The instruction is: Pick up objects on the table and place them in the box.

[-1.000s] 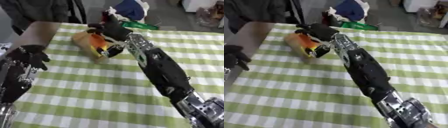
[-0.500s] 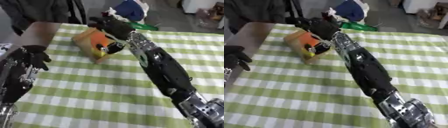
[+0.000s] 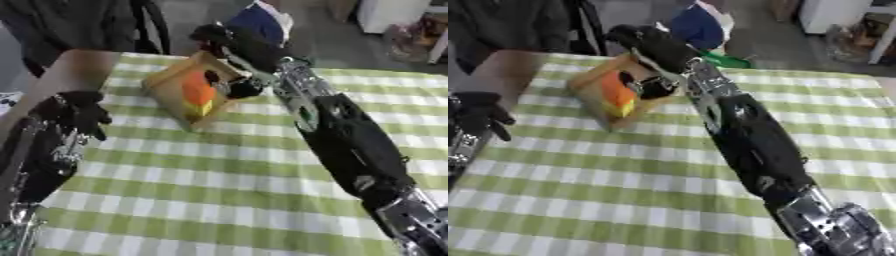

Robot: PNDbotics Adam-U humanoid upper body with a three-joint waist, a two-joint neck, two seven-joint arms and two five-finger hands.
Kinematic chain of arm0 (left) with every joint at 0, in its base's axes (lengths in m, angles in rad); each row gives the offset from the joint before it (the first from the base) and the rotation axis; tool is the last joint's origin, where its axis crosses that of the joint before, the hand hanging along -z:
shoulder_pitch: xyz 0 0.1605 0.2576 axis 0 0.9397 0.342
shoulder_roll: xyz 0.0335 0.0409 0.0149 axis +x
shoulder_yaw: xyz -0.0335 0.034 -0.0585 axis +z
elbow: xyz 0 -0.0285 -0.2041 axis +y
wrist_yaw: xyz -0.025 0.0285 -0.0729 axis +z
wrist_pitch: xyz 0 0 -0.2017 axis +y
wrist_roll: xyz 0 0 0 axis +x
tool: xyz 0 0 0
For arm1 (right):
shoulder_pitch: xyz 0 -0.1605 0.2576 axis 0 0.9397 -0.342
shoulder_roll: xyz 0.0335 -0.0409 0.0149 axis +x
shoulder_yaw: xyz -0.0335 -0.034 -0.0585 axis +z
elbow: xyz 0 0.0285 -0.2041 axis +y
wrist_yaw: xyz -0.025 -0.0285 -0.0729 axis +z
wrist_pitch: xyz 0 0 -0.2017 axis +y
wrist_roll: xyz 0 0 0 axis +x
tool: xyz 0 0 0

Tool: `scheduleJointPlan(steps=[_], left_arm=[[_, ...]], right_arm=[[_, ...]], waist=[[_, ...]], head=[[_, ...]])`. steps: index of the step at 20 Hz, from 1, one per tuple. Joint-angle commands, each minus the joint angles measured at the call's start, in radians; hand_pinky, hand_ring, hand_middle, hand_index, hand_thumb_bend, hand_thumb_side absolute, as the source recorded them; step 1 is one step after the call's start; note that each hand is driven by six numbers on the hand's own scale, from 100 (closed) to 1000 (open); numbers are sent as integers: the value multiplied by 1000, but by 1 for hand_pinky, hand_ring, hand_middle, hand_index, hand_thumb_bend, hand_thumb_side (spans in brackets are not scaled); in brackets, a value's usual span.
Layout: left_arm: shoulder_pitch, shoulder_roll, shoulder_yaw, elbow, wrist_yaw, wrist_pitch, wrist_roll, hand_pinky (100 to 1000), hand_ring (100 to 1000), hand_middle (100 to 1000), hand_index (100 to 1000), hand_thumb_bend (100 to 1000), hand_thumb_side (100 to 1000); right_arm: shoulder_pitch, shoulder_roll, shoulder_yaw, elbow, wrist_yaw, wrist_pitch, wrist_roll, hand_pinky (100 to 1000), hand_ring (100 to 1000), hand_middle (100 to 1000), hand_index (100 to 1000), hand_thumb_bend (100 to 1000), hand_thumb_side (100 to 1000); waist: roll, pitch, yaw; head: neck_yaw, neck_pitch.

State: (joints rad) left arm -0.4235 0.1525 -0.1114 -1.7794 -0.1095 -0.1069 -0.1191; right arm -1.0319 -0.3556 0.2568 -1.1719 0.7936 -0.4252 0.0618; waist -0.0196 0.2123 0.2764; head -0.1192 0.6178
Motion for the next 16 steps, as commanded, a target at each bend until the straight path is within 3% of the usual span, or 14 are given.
scheduleJointPlan(steps=[1, 9, 16], left_arm=[[3, 27, 23, -2, -8, 1, 19, 445, 575, 523, 723, 258, 608], [27, 37, 49, 15, -23, 5, 58, 445, 587, 533, 723, 261, 611], [43, 38, 62, 15, -35, 0, 71, 448, 603, 558, 731, 263, 620]], right_arm=[[6, -70, 11, -143, -184, 30, 30, 862, 746, 864, 1000, 100, 136], [195, -181, -19, -535, -591, 199, 19, 842, 692, 793, 1000, 100, 185], [402, -164, -89, -724, -740, 275, -26, 839, 667, 767, 997, 100, 304]], waist=[[9, -27, -22], [23, -34, -152], [45, -24, -253]], head=[[47, 20], [186, 36], [284, 58]])
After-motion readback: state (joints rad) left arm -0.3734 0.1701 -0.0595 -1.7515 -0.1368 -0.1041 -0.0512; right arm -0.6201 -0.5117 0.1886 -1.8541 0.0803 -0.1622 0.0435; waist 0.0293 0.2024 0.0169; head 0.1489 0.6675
